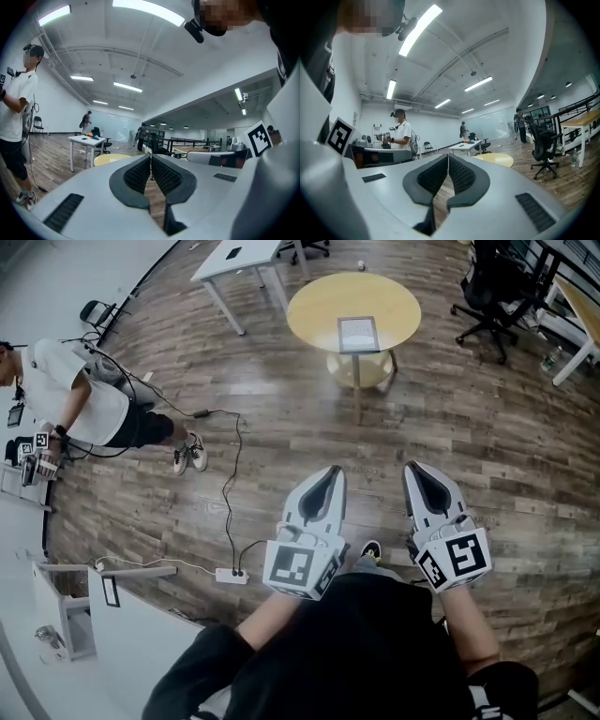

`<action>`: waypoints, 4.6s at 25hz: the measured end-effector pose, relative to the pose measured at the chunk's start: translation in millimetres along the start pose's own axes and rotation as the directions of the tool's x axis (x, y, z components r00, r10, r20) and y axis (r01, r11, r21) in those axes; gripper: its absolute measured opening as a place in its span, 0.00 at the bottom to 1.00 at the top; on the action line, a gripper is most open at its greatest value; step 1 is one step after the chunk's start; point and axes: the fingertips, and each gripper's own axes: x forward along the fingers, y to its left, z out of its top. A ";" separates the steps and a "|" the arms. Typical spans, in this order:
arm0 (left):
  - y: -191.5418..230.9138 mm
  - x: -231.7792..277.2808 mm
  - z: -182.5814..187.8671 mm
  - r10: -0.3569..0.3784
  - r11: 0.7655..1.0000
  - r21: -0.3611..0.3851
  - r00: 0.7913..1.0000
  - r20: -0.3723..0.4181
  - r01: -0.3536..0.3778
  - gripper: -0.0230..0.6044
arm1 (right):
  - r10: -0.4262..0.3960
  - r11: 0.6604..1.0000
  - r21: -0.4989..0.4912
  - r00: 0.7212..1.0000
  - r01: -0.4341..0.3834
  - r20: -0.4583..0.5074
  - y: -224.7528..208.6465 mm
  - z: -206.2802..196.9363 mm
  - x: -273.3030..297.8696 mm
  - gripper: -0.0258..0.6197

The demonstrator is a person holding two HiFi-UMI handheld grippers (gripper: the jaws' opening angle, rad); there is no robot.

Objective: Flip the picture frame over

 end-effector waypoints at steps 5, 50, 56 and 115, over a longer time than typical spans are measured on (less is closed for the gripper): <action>-7.2 20.3 -2.3 0.017 1.000 0.016 1.000 -0.013 -0.017 0.08 | 0.009 1.000 0.010 1.000 -0.009 0.010 -23.8 2.3 3.1 0.07; 209.6 249.8 29.0 -0.105 0.994 -0.007 0.994 -0.013 0.105 0.08 | -0.028 0.997 -0.078 0.999 0.027 -0.015 -99.8 23.1 310.5 0.07; 222.6 263.2 28.3 -0.090 0.996 -0.016 0.996 -0.006 0.090 0.08 | -0.031 0.994 -0.110 0.999 0.029 -0.024 -112.7 18.3 326.4 0.07; 345.9 647.4 -240.9 -0.021 1.000 0.001 0.816 -0.577 0.026 0.08 | 0.223 0.897 0.432 0.745 0.096 -0.628 -438.4 -275.3 524.5 0.08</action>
